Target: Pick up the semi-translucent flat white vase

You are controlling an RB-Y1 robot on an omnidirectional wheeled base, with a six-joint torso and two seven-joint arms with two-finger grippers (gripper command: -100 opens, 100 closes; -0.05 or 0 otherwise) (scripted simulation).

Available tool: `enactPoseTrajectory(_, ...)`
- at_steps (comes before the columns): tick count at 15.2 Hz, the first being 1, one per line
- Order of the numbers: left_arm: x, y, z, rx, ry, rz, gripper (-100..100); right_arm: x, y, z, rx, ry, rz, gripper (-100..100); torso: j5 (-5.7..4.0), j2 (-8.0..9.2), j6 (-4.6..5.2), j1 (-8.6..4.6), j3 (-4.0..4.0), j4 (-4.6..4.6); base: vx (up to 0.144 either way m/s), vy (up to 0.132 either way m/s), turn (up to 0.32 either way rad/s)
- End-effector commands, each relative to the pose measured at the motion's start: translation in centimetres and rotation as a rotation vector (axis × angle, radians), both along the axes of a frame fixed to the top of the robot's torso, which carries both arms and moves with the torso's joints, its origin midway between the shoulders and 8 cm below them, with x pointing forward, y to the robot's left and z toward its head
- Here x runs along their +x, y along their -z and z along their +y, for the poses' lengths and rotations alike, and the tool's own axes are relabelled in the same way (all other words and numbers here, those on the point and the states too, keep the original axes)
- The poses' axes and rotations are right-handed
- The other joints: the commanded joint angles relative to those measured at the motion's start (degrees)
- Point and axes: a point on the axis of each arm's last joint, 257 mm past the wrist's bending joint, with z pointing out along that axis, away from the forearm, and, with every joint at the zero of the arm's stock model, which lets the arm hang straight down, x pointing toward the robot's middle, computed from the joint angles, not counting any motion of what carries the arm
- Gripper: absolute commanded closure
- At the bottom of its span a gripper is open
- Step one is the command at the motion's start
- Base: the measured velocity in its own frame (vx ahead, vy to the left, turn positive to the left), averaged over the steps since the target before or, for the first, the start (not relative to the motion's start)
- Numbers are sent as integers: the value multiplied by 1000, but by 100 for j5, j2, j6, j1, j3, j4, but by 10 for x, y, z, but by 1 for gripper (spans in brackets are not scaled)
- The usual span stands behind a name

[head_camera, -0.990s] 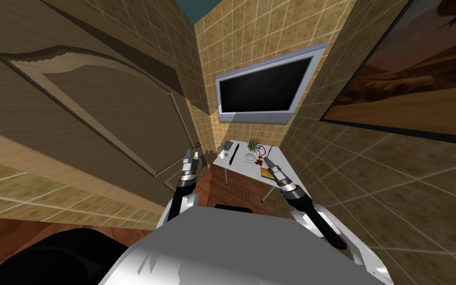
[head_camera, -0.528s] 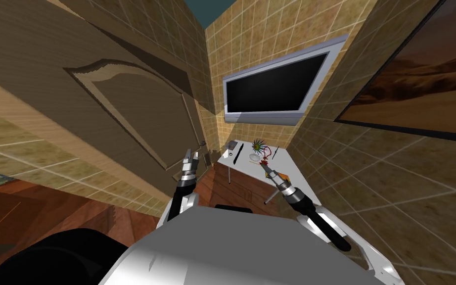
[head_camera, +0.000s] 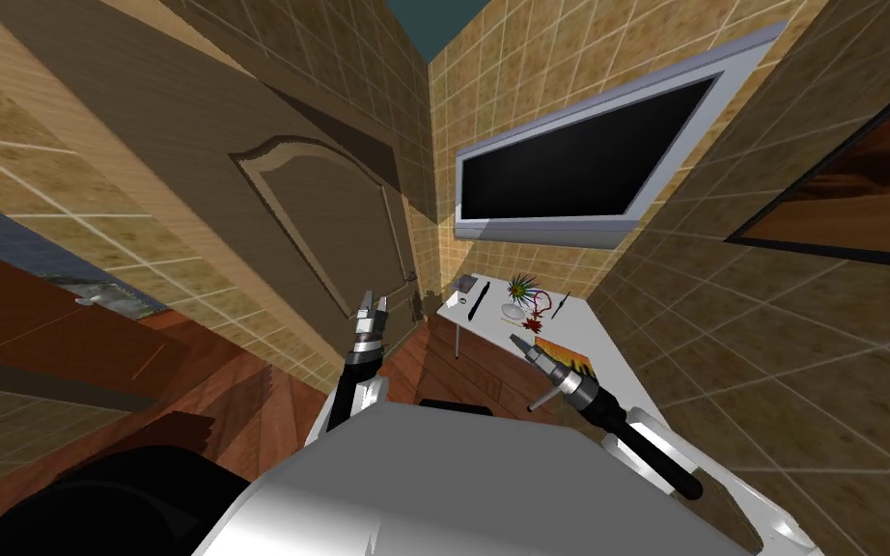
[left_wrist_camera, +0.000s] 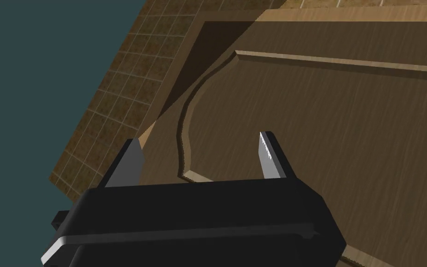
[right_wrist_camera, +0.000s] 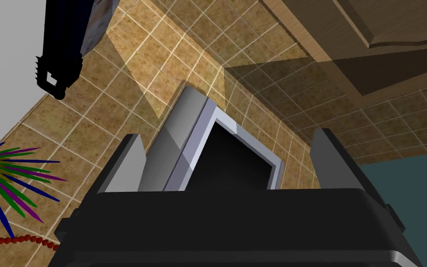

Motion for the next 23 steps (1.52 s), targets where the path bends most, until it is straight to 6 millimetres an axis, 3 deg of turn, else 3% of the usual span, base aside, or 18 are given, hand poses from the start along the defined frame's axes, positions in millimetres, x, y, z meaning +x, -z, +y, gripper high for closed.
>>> enactPoseTrajectory(1, 0, 0, 0, 0, 0, 0, 0, -9, 30, -11, -55, -14, 65, -100, 0, 0, 0, 0, 0, 0, -1, 38, 268)
enactPoseTrajectory(3, 0, 0, 0, 0, 0, 0, 0, -9, 34, -16, -75, -15, 75, -100, 1, -4, -1, 3, -2, -1, 9, 32, 177)
enactPoseTrajectory(4, 0, 0, 0, 0, 0, 0, 0, -17, 57, -29, -115, -16, 128, -100, 0, -5, 3, 0, -3, -1, 13, 27, 220)
enactPoseTrajectory(5, 0, 0, 0, 0, 0, 0, 0, -17, 57, -31, -125, -19, 130, -100, 0, -7, -2, -1, -4, -1, 15, 28, 258)
enactPoseTrajectory(6, 0, 0, 0, 0, 0, 0, 0, -25, 76, -42, -157, -21, 178, -100, 0, -8, 0, -1, -4, -2, 25, 27, 313)
enactPoseTrajectory(8, 0, 0, 0, 0, 0, 0, 0, -26, 80, -48, -176, -20, 187, -100, 0, -13, 0, -2, -7, -3, 28, 19, 154)
enactPoseTrajectory(11, 0, 0, 0, 0, 0, 0, 0, -46, 117, -81, -263, -23, 290, -100, 0, -15, -1, -3, -9, -3, 34, 26, 285)
enactPoseTrajectory(13, 0, 0, 0, 0, 0, 0, 0, -47, 121, -89, -278, -15, 301, -100, 0, -21, 0, -2, -12, -4, 45, 15, 142)
enactPoseTrajectory(16, 0, 0, 0, 0, 0, 0, 0, -71, 152, -127, -362, -8, 403, -100, 0, -22, -1, -4, -12, -4, 52, 18, 264)
enactPoseTrajectory(18, 0, 0, 0, 0, 0, 0, 0, -73, 156, -137, -381, 2, 415, -100, 0, -29, -1, -7, -17, -6, 60, 0, 186)
enactPoseTrajectory(23, 0, 0, 0, 0, 0, 0, 0, -115, 189, -212, -525, 37, 570, -100, -1, -37, -2, -8, -21, -7, 77, 4, 244)
